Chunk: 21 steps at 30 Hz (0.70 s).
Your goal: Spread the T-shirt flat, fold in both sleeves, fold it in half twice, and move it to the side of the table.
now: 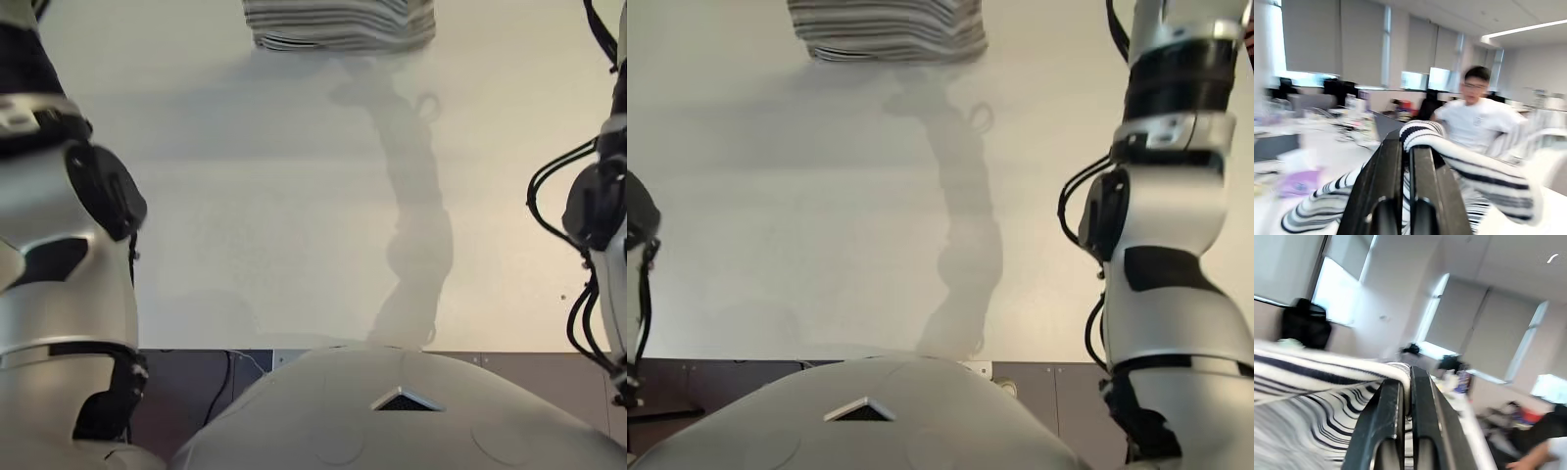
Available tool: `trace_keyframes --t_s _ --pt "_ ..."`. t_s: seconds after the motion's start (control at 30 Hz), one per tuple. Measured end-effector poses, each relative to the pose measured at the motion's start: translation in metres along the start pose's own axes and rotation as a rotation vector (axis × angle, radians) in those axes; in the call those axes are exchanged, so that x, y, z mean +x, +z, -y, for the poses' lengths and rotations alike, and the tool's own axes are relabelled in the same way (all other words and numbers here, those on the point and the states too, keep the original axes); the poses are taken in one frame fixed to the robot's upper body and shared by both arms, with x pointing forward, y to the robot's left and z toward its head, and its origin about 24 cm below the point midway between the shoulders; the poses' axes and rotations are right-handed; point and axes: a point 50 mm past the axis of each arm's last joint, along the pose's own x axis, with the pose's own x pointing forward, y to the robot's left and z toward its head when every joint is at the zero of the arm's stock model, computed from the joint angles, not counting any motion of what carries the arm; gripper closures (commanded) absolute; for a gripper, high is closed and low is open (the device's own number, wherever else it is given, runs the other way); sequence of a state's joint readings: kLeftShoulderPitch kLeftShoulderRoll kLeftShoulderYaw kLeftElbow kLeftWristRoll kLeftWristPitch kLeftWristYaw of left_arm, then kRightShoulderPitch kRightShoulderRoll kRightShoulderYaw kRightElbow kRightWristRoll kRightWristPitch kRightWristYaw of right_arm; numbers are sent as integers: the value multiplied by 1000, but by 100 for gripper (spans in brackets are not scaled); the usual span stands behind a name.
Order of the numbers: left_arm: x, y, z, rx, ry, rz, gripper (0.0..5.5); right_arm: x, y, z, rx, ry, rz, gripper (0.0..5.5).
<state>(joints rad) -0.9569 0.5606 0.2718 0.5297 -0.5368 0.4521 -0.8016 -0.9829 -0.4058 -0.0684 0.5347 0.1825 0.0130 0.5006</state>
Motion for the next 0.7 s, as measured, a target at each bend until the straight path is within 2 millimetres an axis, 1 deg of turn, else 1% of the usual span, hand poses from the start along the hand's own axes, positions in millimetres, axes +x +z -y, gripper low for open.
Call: trace_keyframes --t_s 0.07,0.13,0.17,0.2,0.23,0.27,0.3,0.33,0.37,0.4,0.43,0.47,0.5,0.53,0.57,0.6,0.63,0.67,0.7 --pt "-31 -27 9 -104 -63 -17 540 -36 -17 -7 149 62 -4 538" --pt "-64 -50 20 -202 -98 -47 540 -76 -30 -8 269 85 -35 538" --pt "-88 -68 29 -257 -111 -92 540 -103 -37 -8 325 96 -70 538" --pt "-110 -84 42 -289 -128 -154 540 -127 -41 -14 356 123 -115 538" --pt "-136 -105 56 -332 -134 -240 540 -152 -48 -24 372 165 -182 538" --pt "-154 -118 68 -346 -141 -312 540 -169 -51 -34 373 212 -238 538" --pt "-183 -137 87 -357 -144 -437 540 -198 -59 -53 370 294 -349 538" --pt "-201 -149 99 -362 -144 -525 540 -216 -65 -67 374 350 -437 521" --pt "-224 -162 116 -345 -158 -642 522 -241 -71 -86 372 440 -557 508" --pt "-251 -176 139 -284 -199 -802 502 -274 -75 -112 360 588 -701 481" --pt "-264 -182 158 -193 -260 -867 488 -297 -77 -133 337 707 -796 466" --pt "-264 -183 165 -89 -304 -870 466 -306 -78 -142 302 758 -826 442" --pt "-262 -184 171 32 -336 -864 453 -305 -77 -145 222 787 -810 423" --pt "-262 -185 175 125 -351 -861 433 -304 -77 -145 158 797 -803 401" --pt "-263 -187 179 199 -351 -852 424 -305 -78 -144 118 801 -805 389" --pt "-265 -189 183 269 -339 -830 403 -307 -77 -140 86 811 -814 365" --pt "-267 -190 184 338 -337 -805 382 -313 -75 -137 77 825 -823 341" --pt "-271 -191 184 388 -333 -783 373 -317 -73 -136 78 850 -826 329" --pt "-275 -191 183 419 -317 -762 353 -322 -70 -136 89 875 -832 305"
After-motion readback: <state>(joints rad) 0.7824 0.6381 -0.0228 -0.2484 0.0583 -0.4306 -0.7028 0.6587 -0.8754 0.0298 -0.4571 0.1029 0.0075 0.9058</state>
